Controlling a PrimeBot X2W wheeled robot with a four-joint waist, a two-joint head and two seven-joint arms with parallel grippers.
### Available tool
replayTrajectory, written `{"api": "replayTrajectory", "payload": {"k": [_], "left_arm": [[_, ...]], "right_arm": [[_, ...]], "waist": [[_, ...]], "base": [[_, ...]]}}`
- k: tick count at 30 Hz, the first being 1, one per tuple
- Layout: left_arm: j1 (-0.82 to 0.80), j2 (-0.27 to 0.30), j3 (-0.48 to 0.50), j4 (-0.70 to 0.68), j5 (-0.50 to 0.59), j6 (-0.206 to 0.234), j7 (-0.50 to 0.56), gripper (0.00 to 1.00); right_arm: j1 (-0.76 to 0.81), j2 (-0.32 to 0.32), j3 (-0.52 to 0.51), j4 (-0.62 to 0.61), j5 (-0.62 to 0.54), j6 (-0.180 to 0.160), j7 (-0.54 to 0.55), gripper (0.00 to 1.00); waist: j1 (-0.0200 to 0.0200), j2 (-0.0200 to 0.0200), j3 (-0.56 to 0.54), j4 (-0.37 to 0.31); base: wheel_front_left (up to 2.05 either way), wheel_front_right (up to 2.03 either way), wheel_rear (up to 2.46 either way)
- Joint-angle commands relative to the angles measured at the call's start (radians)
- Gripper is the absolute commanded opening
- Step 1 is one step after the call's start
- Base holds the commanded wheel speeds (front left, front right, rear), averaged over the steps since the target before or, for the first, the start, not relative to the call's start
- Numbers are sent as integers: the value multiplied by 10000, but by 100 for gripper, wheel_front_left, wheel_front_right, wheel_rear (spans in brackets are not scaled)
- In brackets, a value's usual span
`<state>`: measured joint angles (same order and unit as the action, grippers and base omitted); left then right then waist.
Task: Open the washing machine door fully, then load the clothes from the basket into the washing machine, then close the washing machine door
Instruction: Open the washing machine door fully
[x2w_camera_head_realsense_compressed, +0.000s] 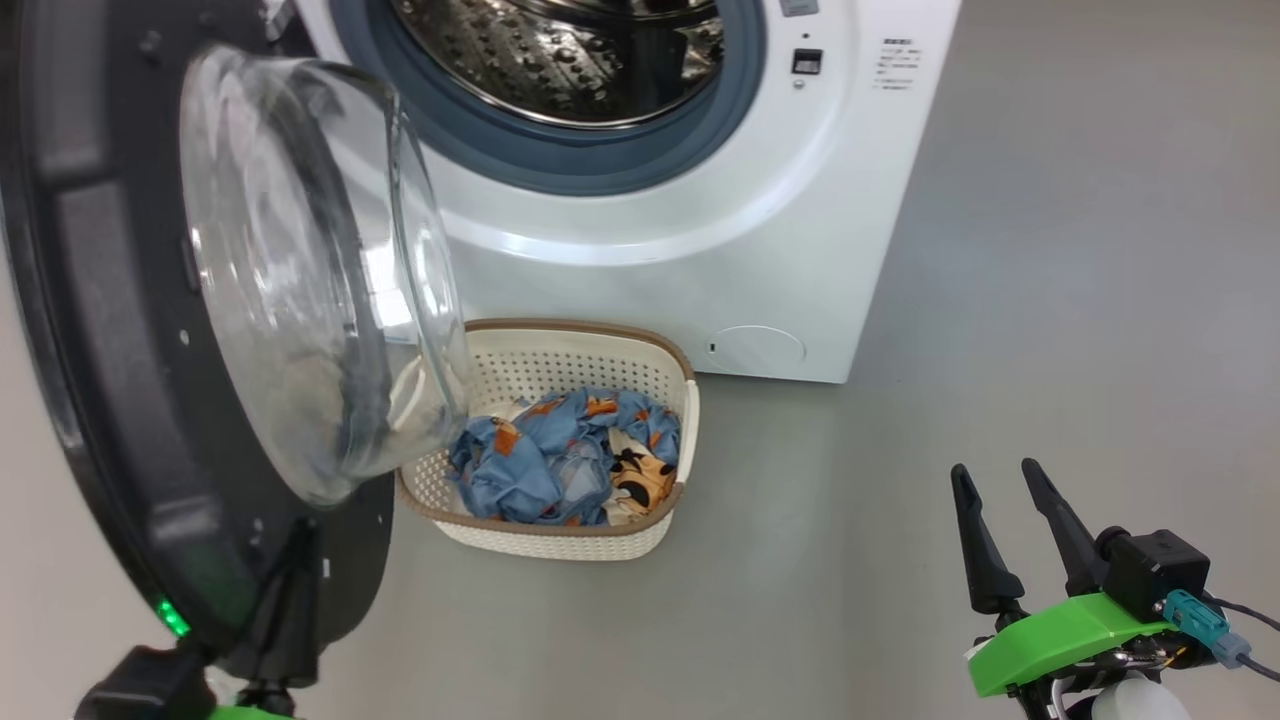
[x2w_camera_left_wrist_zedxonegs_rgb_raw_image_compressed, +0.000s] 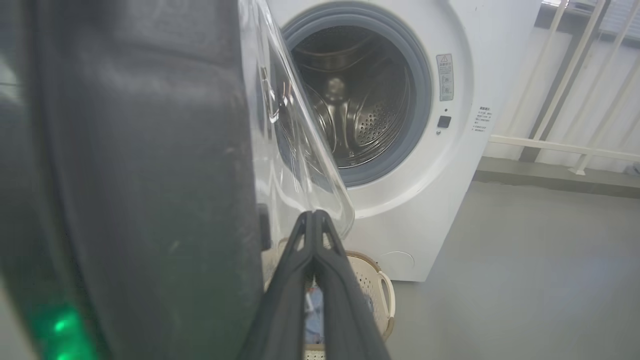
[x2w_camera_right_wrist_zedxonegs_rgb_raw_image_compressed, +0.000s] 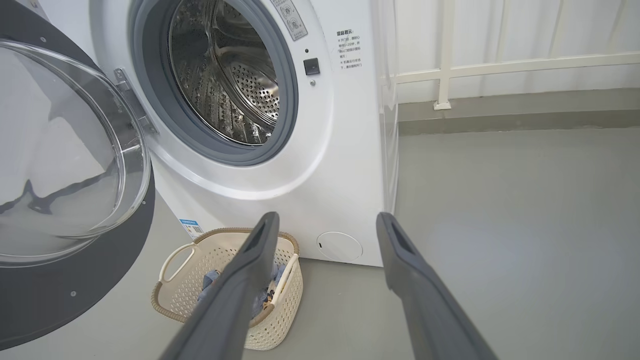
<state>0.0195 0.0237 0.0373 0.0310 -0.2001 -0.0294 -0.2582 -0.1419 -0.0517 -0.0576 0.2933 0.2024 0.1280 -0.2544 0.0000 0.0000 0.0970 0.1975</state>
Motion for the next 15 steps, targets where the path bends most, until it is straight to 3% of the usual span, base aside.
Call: {"api": "replayTrajectory", "payload": {"k": [1,9,15], "left_arm": [[-286,266,571,-203,-82,195,-36,0],[-158,266,1332,-3,-292,635,-36,0],[-590,273,2435,802,-423,532,-36,0]], "right_arm": [[-3,15,204,-240,74,27,-74,100],[-45,15,339,-215,84,27,-74,100],[-41,15,379,-165,72,27,-74,100]], "waist": [[0,0,11,137],[0,0,-15,329],[0,0,23,231]], "base": [[0,0,0],[0,0,0],[0,0,0]]}}
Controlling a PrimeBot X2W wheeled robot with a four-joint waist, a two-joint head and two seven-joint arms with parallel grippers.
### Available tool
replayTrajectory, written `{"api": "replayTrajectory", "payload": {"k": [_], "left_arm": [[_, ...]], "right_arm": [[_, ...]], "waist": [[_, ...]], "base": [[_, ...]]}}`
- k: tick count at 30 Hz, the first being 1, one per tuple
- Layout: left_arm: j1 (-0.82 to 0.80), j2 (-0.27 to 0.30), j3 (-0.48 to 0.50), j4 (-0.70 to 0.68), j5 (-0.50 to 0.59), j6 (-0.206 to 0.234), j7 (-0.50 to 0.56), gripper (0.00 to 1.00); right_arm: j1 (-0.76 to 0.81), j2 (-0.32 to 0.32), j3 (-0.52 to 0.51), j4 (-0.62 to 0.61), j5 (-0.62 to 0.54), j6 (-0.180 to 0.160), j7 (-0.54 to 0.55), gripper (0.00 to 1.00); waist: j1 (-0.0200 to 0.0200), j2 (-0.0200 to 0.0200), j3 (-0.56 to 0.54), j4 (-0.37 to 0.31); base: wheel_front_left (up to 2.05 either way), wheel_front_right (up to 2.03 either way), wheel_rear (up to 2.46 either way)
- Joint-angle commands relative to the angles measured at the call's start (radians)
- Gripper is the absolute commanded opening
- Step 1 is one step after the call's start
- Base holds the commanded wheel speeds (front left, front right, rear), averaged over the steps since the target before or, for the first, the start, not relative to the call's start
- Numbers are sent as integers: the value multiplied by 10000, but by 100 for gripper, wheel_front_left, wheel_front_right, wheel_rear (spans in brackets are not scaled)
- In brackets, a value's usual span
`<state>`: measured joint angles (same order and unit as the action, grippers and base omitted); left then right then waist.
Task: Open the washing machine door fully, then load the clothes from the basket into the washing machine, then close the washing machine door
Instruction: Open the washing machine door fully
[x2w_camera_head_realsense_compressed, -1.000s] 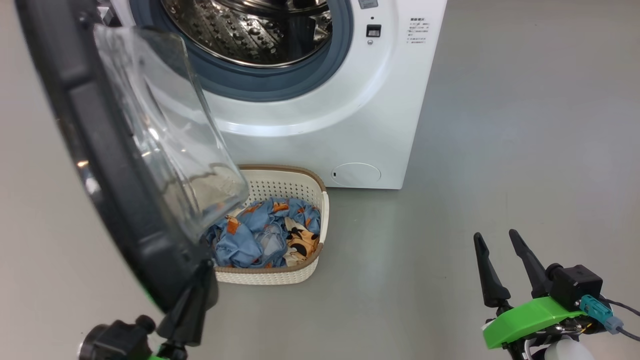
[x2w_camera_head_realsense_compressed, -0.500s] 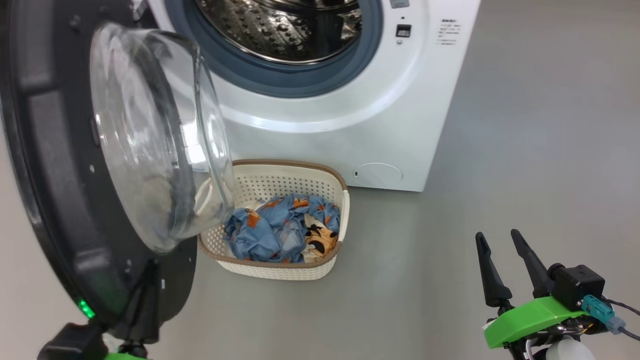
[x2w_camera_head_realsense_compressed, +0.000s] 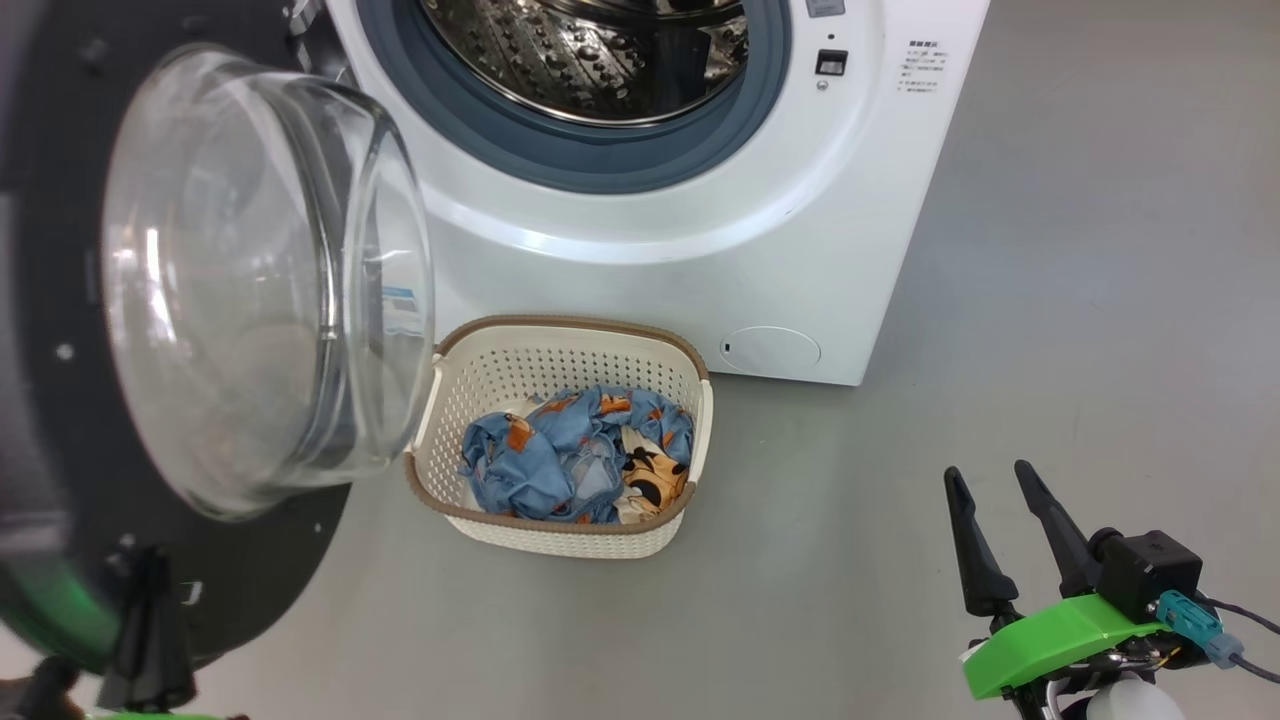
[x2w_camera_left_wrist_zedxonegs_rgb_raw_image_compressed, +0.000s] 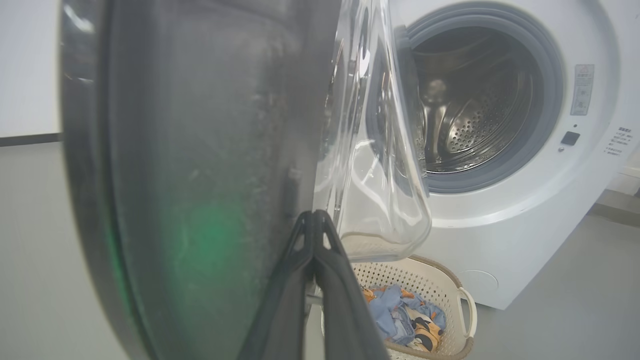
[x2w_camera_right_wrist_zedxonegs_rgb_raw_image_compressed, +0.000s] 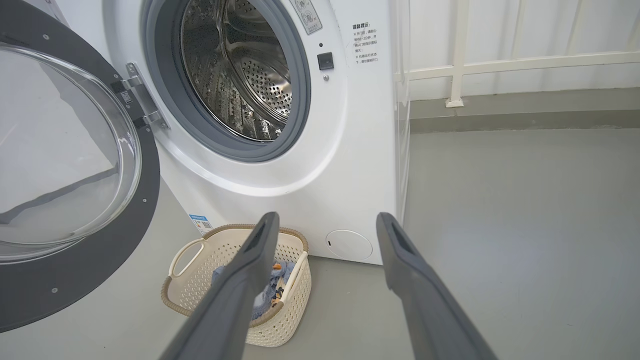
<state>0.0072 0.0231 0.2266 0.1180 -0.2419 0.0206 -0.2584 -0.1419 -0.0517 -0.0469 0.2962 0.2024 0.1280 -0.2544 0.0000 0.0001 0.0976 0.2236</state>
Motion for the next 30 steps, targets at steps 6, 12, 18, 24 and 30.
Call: {"api": "replayTrajectory", "payload": {"k": [6,12,18,24,30], "left_arm": [[-1269,536,1553,990,-183,-114,-34,0],[-1998,876,2444,1997,-278,-155,-34,0],[-2551,1225,3177,2455,-212,-256,-34,0],[-2941,1494,3773,2776,-151,-356,-34,0],[-3371,1880,4295,3295,19,-538,-34,0]], "right_arm": [[-99,15,310,-182,25,27,-74,100],[-190,15,347,-187,-63,27,-74,100],[-227,15,354,-195,-86,27,-74,100],[-325,15,429,-155,-132,27,-74,100],[-390,15,455,-140,-183,27,-74,100]], "waist": [[0,-1,139,-163],[0,-1,282,-283],[0,-1,409,-356],[0,-1,502,-433],[0,-1,513,-502]], "base": [[0,0,0],[0,0,0],[0,0,0],[0,0,0],[0,0,0]]}}
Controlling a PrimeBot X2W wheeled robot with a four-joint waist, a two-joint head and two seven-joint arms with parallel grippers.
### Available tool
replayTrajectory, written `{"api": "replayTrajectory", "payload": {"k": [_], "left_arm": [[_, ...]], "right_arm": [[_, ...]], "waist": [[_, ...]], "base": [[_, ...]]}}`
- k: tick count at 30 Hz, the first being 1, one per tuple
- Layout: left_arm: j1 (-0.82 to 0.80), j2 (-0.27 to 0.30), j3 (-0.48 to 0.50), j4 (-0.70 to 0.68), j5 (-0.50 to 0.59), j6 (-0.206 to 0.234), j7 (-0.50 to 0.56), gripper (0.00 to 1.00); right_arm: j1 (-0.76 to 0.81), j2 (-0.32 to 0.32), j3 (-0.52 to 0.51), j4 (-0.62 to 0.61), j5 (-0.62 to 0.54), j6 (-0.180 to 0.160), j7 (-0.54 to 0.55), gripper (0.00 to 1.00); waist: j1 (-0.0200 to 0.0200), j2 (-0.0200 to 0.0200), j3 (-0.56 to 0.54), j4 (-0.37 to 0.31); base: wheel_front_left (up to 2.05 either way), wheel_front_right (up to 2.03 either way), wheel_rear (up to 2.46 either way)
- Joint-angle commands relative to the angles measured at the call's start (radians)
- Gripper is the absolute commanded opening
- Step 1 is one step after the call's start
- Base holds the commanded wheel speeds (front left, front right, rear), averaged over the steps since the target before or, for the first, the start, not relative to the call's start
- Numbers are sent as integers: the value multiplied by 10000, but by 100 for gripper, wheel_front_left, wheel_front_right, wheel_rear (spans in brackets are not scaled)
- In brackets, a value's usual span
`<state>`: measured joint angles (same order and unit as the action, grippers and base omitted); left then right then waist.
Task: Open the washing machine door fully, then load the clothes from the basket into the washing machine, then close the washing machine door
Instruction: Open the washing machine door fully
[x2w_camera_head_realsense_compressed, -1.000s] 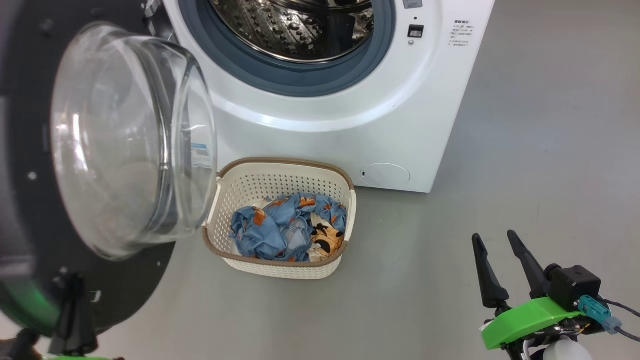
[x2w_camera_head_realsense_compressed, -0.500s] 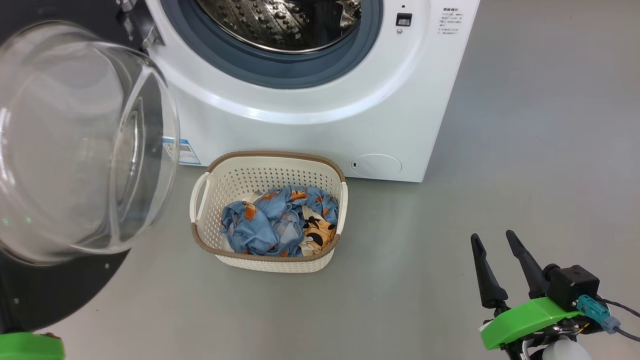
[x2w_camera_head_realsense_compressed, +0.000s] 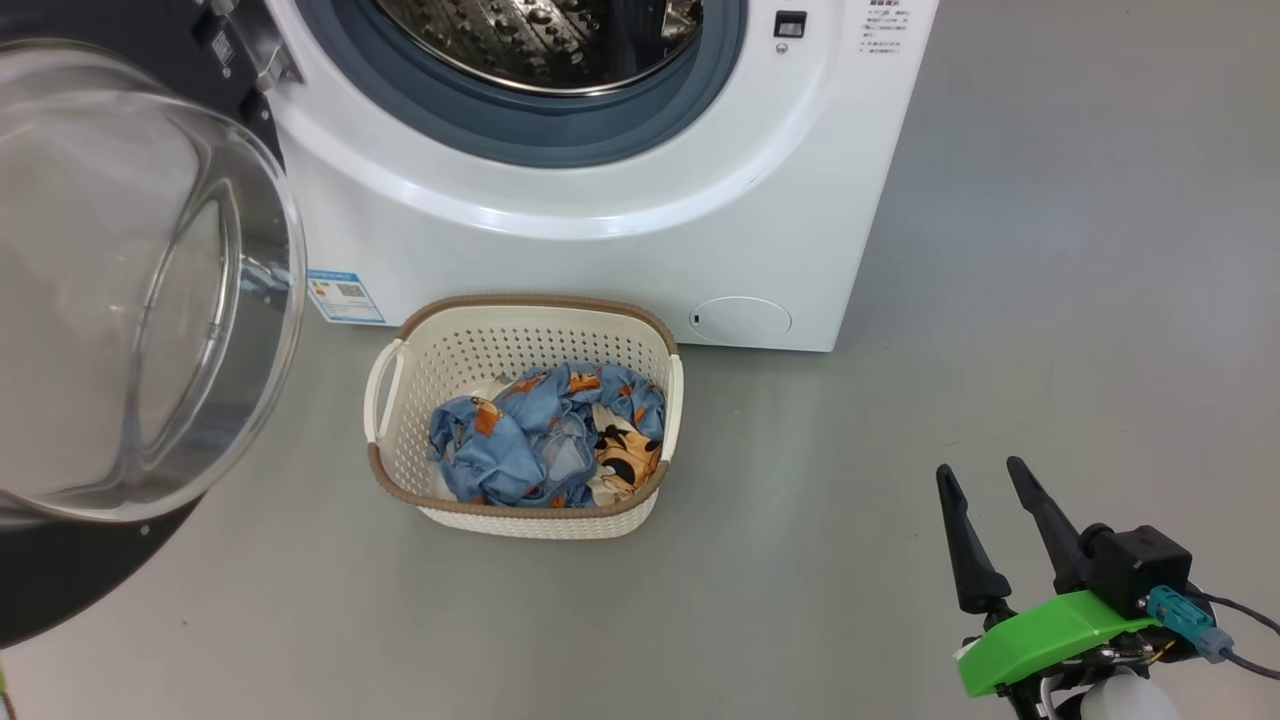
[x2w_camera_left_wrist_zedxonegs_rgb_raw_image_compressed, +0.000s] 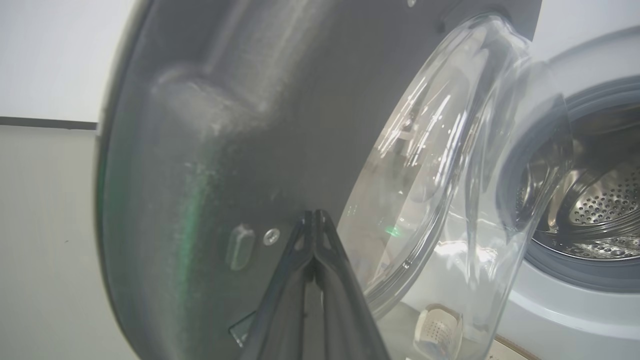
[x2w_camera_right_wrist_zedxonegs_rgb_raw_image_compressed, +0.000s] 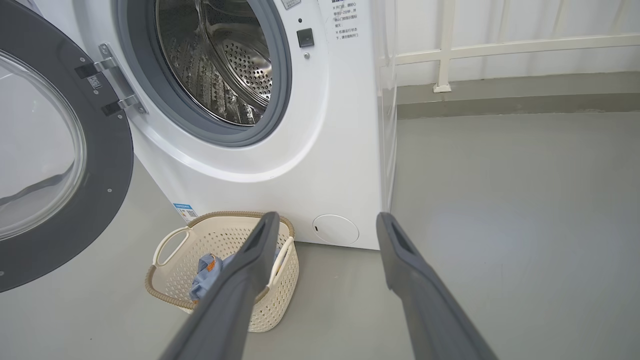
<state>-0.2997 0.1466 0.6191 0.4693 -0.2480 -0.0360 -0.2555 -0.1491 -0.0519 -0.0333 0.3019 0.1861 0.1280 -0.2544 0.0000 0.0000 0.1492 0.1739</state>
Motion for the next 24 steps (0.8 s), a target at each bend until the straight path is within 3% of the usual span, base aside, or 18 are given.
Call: {"api": "replayTrajectory", "payload": {"k": [1,10,24], "left_arm": [[-360,718,434,-112,121,-13,-63,0],[-754,1043,808,403,565,-248,-63,0],[-685,657,1246,220,960,-569,-63,0]], "right_arm": [[-316,17,323,-195,-24,27,-74,100],[-284,17,331,-174,-57,27,-74,100],[-285,17,269,-158,-16,27,-74,100]], "waist": [[0,0,-8,-15],[0,0,-46,-77],[0,0,-105,-40]], "base": [[0,0,0],[0,0,0],[0,0,0]]}}
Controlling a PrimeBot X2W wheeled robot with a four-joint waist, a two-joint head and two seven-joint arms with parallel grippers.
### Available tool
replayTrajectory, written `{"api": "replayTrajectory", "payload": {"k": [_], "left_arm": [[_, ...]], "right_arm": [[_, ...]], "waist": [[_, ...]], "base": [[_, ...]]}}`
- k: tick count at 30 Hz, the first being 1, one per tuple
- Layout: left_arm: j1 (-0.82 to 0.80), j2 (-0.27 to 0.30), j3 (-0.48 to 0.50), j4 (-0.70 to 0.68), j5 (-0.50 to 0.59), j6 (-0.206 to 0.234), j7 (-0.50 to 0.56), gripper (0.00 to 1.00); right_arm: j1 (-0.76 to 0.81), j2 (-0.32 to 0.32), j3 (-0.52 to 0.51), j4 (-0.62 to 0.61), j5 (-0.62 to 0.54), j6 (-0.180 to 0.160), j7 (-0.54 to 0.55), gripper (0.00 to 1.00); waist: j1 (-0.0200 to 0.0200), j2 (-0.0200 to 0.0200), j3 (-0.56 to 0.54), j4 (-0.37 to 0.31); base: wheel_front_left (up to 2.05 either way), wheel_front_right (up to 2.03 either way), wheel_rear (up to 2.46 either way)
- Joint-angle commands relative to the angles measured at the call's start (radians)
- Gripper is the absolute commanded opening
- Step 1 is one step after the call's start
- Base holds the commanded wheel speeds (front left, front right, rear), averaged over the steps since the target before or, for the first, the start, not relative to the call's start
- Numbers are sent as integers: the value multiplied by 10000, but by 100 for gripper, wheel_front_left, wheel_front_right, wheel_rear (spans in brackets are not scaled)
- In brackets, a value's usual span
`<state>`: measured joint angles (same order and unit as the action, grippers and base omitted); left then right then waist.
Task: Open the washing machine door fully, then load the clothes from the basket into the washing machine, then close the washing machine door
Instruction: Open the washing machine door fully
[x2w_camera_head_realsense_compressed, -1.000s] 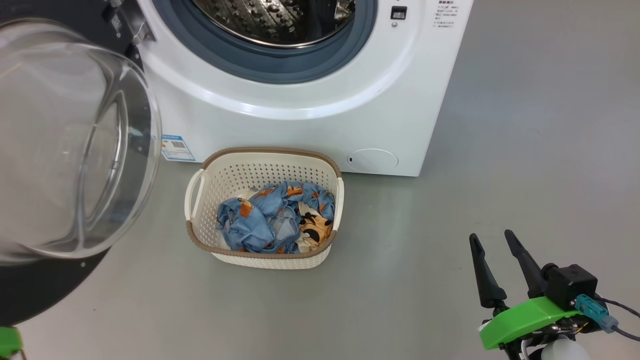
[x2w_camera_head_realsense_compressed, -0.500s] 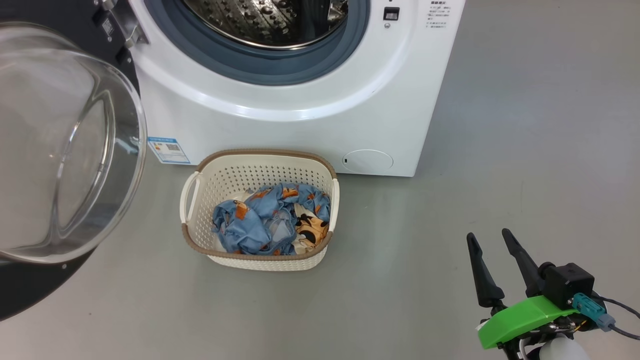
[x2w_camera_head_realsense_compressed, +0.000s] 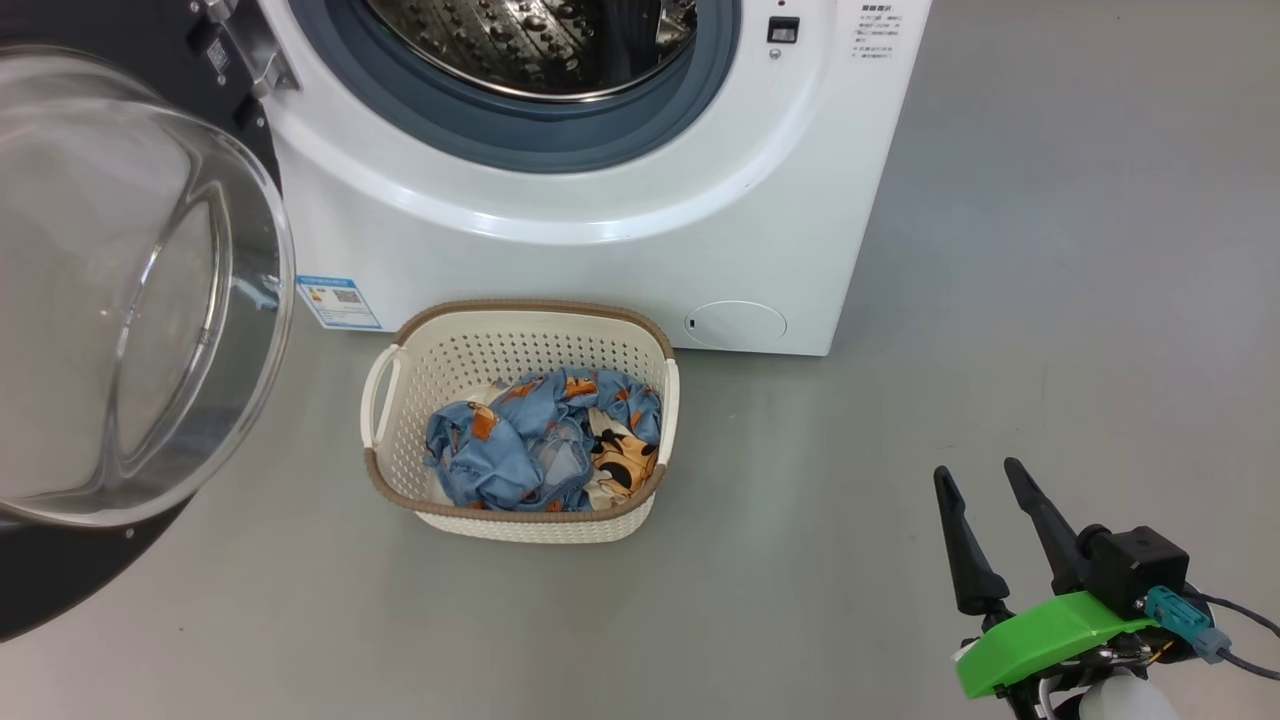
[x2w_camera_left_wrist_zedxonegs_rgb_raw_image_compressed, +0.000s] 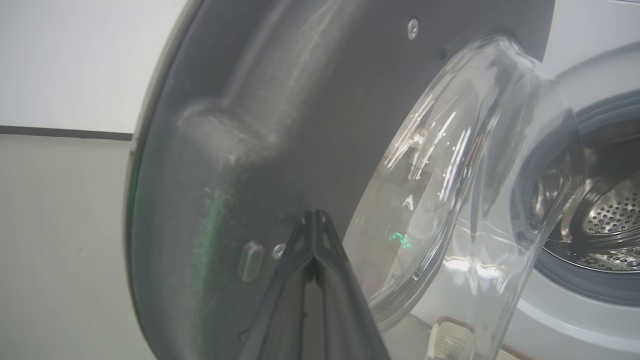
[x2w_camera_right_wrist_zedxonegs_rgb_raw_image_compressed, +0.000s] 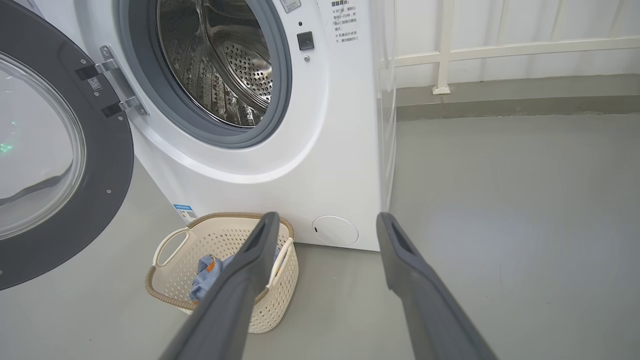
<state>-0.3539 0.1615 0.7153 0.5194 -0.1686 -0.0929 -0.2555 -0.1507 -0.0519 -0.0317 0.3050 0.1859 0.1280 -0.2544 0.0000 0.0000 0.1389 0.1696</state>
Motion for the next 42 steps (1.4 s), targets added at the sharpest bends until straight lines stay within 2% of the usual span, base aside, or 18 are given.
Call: {"api": "replayTrajectory", "payload": {"k": [1,18,25,34,42], "left_arm": [[-154,523,314,-264,190,-16,-63,0],[-644,990,611,211,546,-170,-63,0],[-644,992,590,31,646,-258,-63,0],[-66,359,160,-1201,565,-361,-63,0],[780,-545,-1081,-2867,432,-375,-63,0]], "right_arm": [[-275,17,245,-182,-17,27,-74,100],[-308,17,224,-158,62,27,-74,100],[-316,17,215,-133,93,27,-74,100],[-264,17,162,-147,103,27,-74,100],[-220,17,181,-149,132,27,-74,100]], "waist": [[0,0,-3,4],[0,0,28,-102],[0,0,-49,-71],[0,0,-139,4],[0,0,-237,3]], "base": [[0,0,0],[0,0,0],[0,0,0],[0,0,0],[0,0,0]]}}
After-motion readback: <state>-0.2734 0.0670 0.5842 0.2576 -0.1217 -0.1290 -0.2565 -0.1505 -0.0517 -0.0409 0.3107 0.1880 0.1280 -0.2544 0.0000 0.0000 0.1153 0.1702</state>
